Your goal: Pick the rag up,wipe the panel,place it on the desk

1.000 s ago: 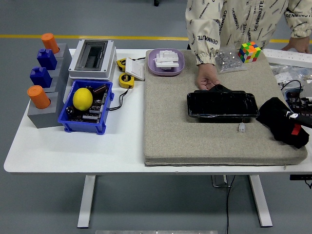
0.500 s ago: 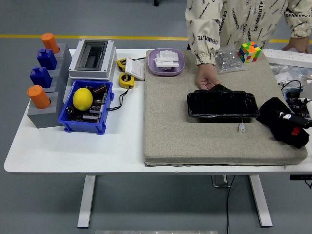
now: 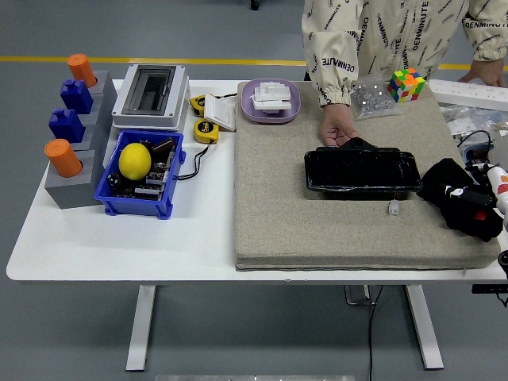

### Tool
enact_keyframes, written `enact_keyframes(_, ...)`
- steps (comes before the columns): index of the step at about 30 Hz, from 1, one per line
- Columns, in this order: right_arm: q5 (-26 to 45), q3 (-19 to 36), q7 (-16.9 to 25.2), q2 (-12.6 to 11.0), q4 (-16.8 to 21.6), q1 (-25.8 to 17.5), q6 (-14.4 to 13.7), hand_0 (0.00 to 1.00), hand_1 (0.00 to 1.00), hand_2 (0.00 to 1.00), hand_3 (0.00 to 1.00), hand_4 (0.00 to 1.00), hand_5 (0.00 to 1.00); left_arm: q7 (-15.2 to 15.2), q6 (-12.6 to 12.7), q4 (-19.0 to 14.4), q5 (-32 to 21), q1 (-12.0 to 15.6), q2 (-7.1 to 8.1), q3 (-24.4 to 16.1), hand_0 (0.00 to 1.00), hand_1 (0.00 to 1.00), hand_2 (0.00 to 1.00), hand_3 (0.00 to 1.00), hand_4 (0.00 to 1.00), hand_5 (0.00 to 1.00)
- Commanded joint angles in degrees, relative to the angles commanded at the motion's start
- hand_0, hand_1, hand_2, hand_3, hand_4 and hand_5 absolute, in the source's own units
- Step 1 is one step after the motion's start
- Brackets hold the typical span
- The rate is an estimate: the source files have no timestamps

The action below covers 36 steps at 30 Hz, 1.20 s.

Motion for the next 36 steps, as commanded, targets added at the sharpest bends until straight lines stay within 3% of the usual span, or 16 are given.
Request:
enact_keyframes(17,0.31,-2.36,0.99,1.92,-1.3,-0.37,-0.67,0.805,0.741,0.786,0.796,0.998,0.558,-0.02,-0.05,-0.04,-0.43,-0.59,-0.04,0.64,0.61,0.64,0.653,0.561,0.626,0.438)
enact_keyframes(18,0.17,-2.55,1.16,1.99,-1.31,-0.32,-1.29,0.718,0.704,0.759,0.78,0.998,0.407,-0.01,-0.04,-0.01,-0.43,-0.52,-0.03,0.62,0.61,0.64,0.653,0.561,0.626,0.438)
enact_keyframes(22,0.14,-2.88,1.95,2.09,-1.35,-0.22,-2.93,0.718,0.704,0.759,0.78,0.998,0.407,0.01,-0.05,0.05,-0.47,-0.39,-0.08,0.6,0.61,0.64,0.653,0.561,0.626,0.438)
enact_keyframes(23,0.1,-2.97,2.09,2.07,-1.36,-0.21,-3.17,0.572,0.601,0.654,0.619,0.995,0.313,0.01,-0.06,0.04,-0.49,-0.39,-0.1,0.62,0.611,0.64,0.653,0.561,0.626,0.439)
enact_keyframes(29,-1.21,-3.18,3.29,1.97,-1.49,-0.32,-4.21,0.572,0.601,0.654,0.619,0.995,0.313,-0.02,-0.1,-0.08,-0.5,-0.58,-0.2,0.59,0.611,0.64,0.653,0.561,0.626,0.439)
enact_keyframes(30,-1.39,-3.17,3.3,1.96,-1.5,-0.32,-4.43,0.466,0.493,0.525,0.506,0.772,0.153,-0.01,-0.1,-0.07,-0.52,-0.6,-0.19,0.64,0.611,0.639,0.653,0.561,0.626,0.44)
enact_keyframes(35,-1.98,-3.04,3.16,1.85,-1.53,-0.33,-5.54,0.466,0.493,0.525,0.506,0.772,0.153,-0.01,-0.07,-0.01,-0.51,-0.55,-0.17,0.61,0.611,0.639,0.653,0.561,0.626,0.44)
enact_keyframes(36,-2.06,-3.01,3.14,1.84,-1.53,-0.34,-5.68,0.408,0.456,0.495,0.481,0.712,0.125,-0.01,-0.07,-0.01,-0.51,-0.54,-0.18,0.6,0.61,0.64,0.652,0.561,0.627,0.44)
